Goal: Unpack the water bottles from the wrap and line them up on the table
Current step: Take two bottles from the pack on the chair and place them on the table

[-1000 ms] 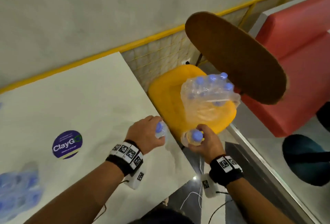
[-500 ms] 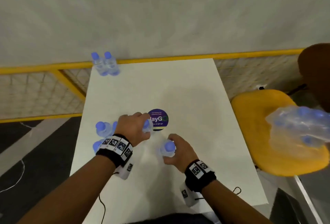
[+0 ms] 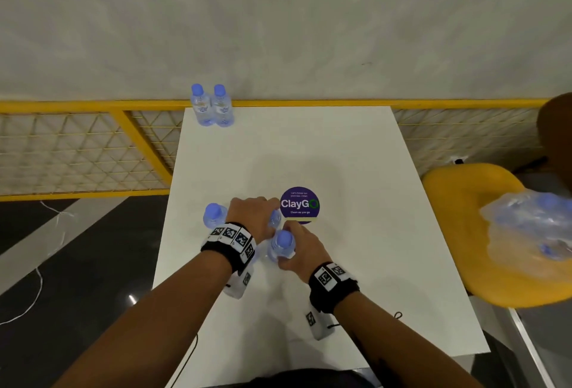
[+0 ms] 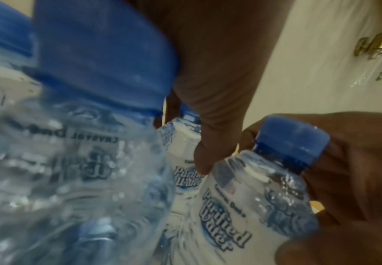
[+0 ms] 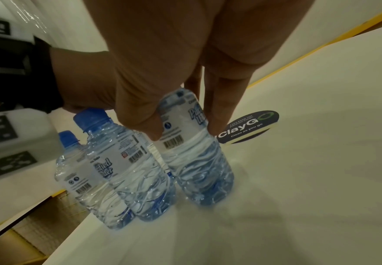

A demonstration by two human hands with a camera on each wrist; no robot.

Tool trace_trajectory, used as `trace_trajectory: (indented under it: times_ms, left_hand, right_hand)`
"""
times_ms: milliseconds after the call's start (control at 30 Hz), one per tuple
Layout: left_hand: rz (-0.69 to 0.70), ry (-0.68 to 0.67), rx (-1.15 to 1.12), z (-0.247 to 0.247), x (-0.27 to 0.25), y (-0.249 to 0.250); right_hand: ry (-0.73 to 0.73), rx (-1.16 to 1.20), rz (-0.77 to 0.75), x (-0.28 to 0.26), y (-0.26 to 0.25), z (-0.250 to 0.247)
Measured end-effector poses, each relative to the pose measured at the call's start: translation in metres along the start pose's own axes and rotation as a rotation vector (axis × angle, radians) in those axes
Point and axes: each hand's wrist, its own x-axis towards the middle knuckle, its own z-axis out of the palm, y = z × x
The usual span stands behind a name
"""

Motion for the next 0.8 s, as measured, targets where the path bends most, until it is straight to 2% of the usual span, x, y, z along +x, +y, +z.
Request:
trace_trajectory:
  times_ms: [433, 800]
  left_hand:
    - [0.066, 0.032, -0.171, -0.002, -0.003, -0.009]
    - [0.004, 0.066, -0.210, 0.002, 0.000, -0.013]
  right_hand:
    - [-0.003, 0.038, 0.017, 0.006, -0.017, 0.017]
    - [-0.003, 0.043, -0.058, 0.006, -0.015, 0.013]
